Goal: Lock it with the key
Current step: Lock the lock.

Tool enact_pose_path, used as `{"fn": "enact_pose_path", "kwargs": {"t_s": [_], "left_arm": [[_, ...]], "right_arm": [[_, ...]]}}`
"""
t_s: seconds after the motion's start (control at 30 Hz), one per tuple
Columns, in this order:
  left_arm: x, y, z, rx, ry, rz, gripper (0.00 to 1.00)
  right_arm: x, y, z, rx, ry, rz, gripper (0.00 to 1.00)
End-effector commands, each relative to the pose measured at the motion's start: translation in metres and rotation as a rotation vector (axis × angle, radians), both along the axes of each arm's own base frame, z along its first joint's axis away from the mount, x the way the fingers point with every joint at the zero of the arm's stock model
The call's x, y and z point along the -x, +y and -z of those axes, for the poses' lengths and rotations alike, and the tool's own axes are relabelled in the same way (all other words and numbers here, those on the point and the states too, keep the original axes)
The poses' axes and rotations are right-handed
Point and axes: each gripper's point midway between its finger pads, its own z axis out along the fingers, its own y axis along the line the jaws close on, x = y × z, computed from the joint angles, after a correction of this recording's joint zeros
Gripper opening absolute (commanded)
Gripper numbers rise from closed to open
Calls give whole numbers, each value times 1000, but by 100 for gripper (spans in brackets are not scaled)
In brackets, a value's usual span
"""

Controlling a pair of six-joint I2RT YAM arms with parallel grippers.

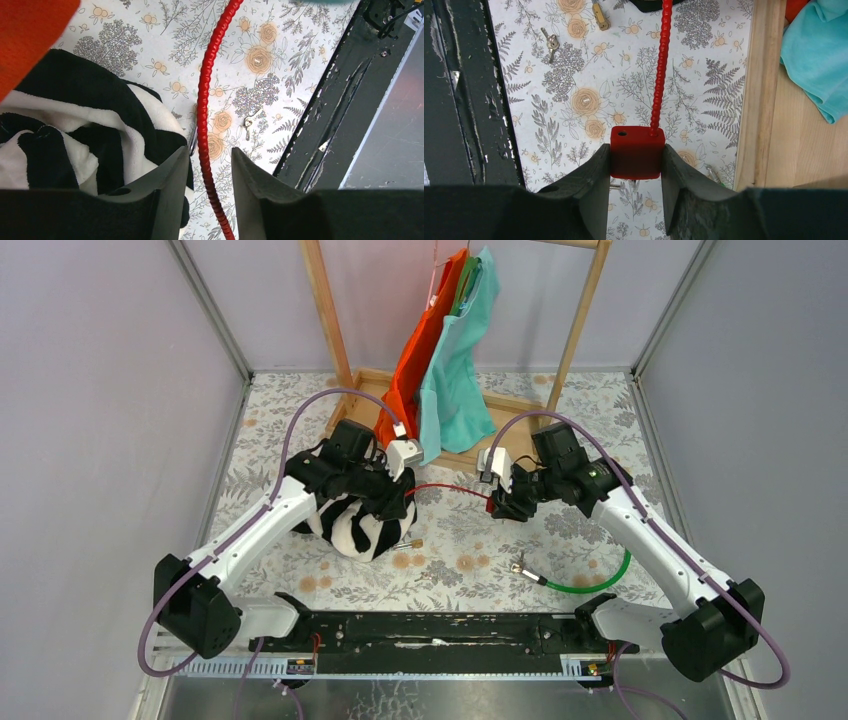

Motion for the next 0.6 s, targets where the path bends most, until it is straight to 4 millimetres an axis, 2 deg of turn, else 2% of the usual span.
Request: {"fn": "enact_pose_path", "kwargs": {"t_s": [0.0, 0.17, 0.4, 0.57], "left_arm": [[-3, -3, -11, 26, -4, 1, 42], [-2, -3, -11, 27, 2, -1, 39], [2, -8, -15, 54, 19, 31, 16], [7, -25, -41, 171, 15, 87, 0]], "right_arm": [[-5, 6, -8, -19, -50, -17, 0], [-4, 5, -3, -3, -47, -20, 0], [-5, 9, -4, -20, -40, -14, 0], [-12, 27, -12, -102, -6, -16, 0]]}}
